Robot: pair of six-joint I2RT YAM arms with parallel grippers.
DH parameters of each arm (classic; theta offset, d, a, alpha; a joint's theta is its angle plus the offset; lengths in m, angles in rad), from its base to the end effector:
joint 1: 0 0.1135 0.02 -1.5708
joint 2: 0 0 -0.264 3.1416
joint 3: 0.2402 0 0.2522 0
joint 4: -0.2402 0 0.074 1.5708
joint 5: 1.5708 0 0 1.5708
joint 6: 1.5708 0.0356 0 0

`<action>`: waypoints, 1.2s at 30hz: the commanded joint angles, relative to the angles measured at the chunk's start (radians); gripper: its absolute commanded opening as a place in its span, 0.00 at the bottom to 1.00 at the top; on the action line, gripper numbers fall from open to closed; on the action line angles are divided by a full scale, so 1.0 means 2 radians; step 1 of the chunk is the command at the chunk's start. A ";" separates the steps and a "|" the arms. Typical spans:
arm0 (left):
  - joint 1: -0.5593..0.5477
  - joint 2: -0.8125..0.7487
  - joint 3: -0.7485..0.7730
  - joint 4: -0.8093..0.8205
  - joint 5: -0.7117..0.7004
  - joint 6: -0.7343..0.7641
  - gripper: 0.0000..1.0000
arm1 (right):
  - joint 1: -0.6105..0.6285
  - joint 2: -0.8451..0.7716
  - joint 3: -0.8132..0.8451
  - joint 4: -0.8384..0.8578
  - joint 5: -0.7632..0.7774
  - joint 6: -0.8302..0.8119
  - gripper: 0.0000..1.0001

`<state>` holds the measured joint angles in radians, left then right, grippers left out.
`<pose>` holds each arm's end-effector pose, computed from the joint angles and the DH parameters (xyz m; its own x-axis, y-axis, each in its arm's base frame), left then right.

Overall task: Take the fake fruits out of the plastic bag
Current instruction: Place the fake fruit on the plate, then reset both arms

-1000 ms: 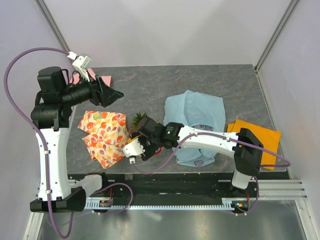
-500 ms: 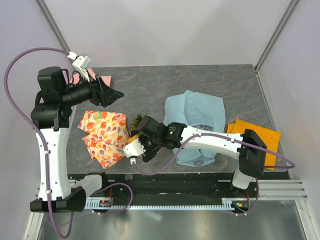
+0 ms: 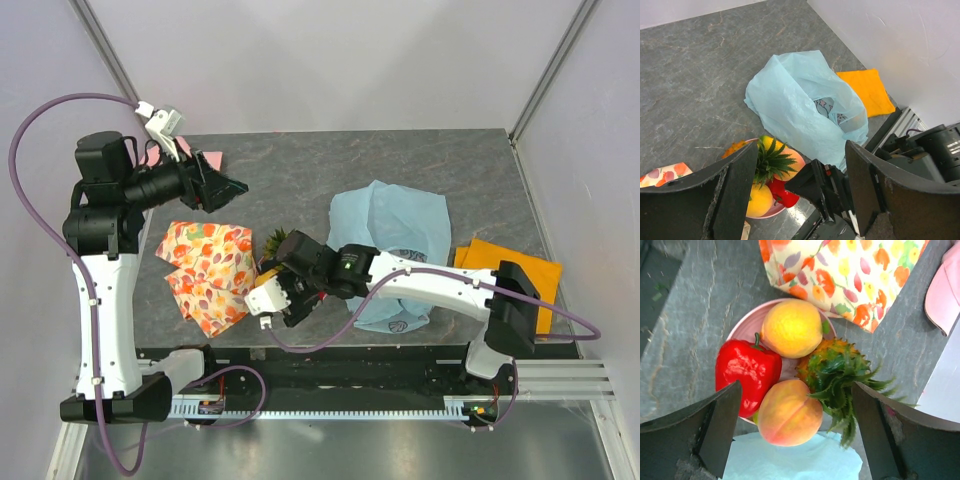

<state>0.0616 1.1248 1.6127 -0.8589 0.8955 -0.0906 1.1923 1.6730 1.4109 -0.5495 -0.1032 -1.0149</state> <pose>0.1854 -0.0164 0.4846 -0.4226 -0.0827 -0.9025 0.6520 0.6640 -0.3661 0.1349 0.3492 0.2912 0.6659 -0.6120 -0.4267 -0.7293 -0.4134 -0.5453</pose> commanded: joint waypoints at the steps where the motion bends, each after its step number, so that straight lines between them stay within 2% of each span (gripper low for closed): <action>1: 0.003 0.004 0.024 0.015 -0.002 -0.010 0.78 | 0.004 -0.040 0.084 -0.016 -0.042 0.062 0.98; 4: 0.002 0.005 0.038 0.003 -0.037 0.002 0.79 | 0.004 -0.053 0.140 -0.036 -0.040 0.120 0.98; 8: 0.003 0.000 0.044 -0.012 -0.098 0.024 0.84 | 0.004 -0.098 0.160 -0.035 0.019 0.171 0.98; 9: 0.002 -0.002 0.046 -0.015 -0.105 0.028 0.86 | 0.003 -0.107 0.159 -0.033 0.048 0.179 0.98; 10: 0.002 -0.003 0.047 -0.019 -0.113 0.032 0.97 | 0.001 -0.117 0.151 -0.030 0.072 0.204 0.98; 11: 0.004 -0.008 0.045 -0.020 -0.128 0.036 0.99 | -0.001 -0.135 0.146 -0.018 0.093 0.220 0.98; 12: 0.009 -0.012 0.043 -0.020 -0.132 0.035 0.99 | -0.010 -0.145 0.138 -0.008 0.146 0.238 0.98; 13: 0.015 -0.018 0.035 -0.020 -0.134 0.034 0.99 | -0.019 -0.164 0.119 0.014 0.170 0.294 0.98; 14: 0.029 -0.020 0.030 -0.020 -0.138 0.028 0.99 | -0.035 -0.172 0.110 0.023 0.188 0.325 0.98; 17: 0.047 -0.034 0.006 -0.020 -0.159 0.024 0.99 | -0.169 -0.197 0.085 0.023 0.177 0.465 0.98; 18: 0.050 -0.038 -0.009 -0.021 -0.162 0.025 0.99 | -0.231 -0.199 0.072 0.019 0.183 0.479 0.98; 22: 0.050 -0.057 -0.045 -0.025 -0.185 0.038 0.99 | -0.312 -0.190 0.043 -0.039 0.297 0.522 0.98; 24: 0.050 -0.062 -0.060 -0.030 -0.195 0.040 0.99 | -0.341 -0.192 0.023 -0.063 0.303 0.557 0.98; 28: 0.050 -0.074 -0.080 -0.030 -0.212 0.044 0.99 | -0.347 -0.252 -0.020 -0.090 0.277 0.587 0.98; 32: 0.050 -0.081 -0.095 -0.033 -0.219 0.044 0.99 | -0.347 -0.266 0.000 -0.142 0.244 0.609 0.98; 36: 0.050 -0.094 -0.118 -0.029 -0.221 0.044 0.99 | -0.347 -0.261 0.009 -0.158 0.275 0.607 0.98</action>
